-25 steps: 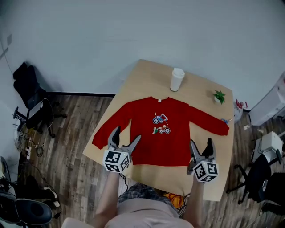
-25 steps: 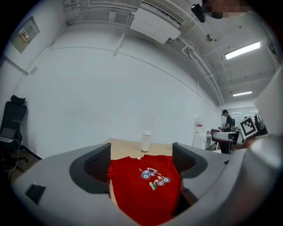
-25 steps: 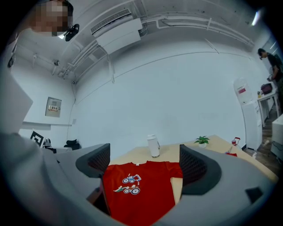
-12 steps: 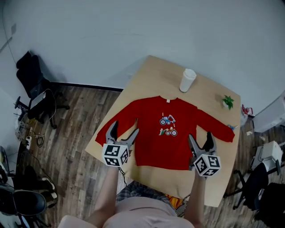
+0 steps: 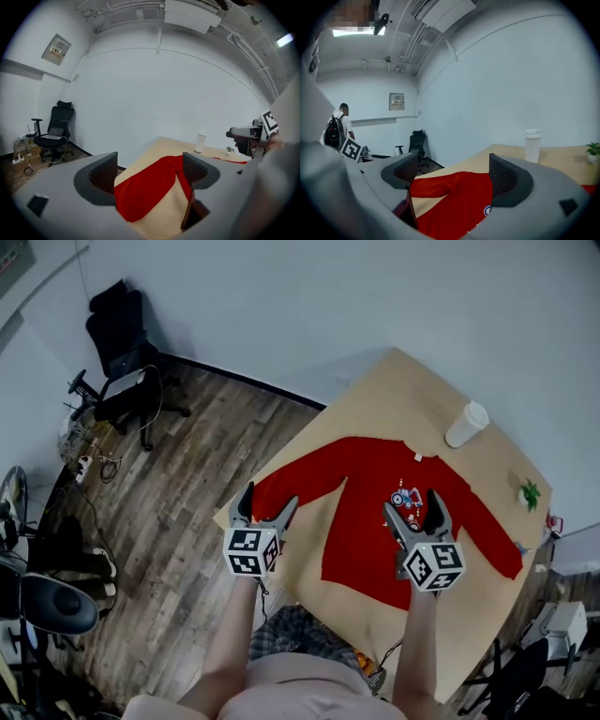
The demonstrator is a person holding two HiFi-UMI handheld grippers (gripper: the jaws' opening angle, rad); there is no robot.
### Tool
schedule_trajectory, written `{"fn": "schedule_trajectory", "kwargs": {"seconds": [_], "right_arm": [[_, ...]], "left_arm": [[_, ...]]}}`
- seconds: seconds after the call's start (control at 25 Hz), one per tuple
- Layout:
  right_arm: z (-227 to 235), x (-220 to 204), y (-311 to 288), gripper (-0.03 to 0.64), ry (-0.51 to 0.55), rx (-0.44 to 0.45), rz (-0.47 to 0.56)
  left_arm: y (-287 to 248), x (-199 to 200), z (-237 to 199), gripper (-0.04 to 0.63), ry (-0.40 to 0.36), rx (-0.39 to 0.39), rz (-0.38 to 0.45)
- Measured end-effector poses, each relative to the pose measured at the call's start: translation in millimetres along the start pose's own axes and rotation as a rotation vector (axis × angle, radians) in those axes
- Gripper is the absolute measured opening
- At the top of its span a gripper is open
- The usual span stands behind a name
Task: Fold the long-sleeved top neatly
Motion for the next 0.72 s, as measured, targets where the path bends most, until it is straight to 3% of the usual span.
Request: {"fn": "schedule_trajectory", "kwargs": {"seconds": [0.28, 0.52, 0.72], "right_arm": [[-69, -5, -86, 0.46, 0.095, 0.228, -0.052], [-120, -32, -139, 0.459, 0.111, 0.361, -0.116], [-149, -59, -167, 0.457, 0.112, 0.426, -0.179]], "left_arm": [[11, -27, -62, 0.417, 0.097, 0.185, -0.057], [7, -56, -95, 0.416, 0.181, 0.3, -0.114], [-3, -70, -119, 0.339, 0.227, 0.381, -0.153]]}}
Point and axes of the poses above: the fingertips, and each gripper's own axes: y backward along the fingers, z to its right, x out of its top, the point moved 4 cm from there along y, backward along the fingers, and after that the axes turned 14 degrees about y, right-handed, at the moved point
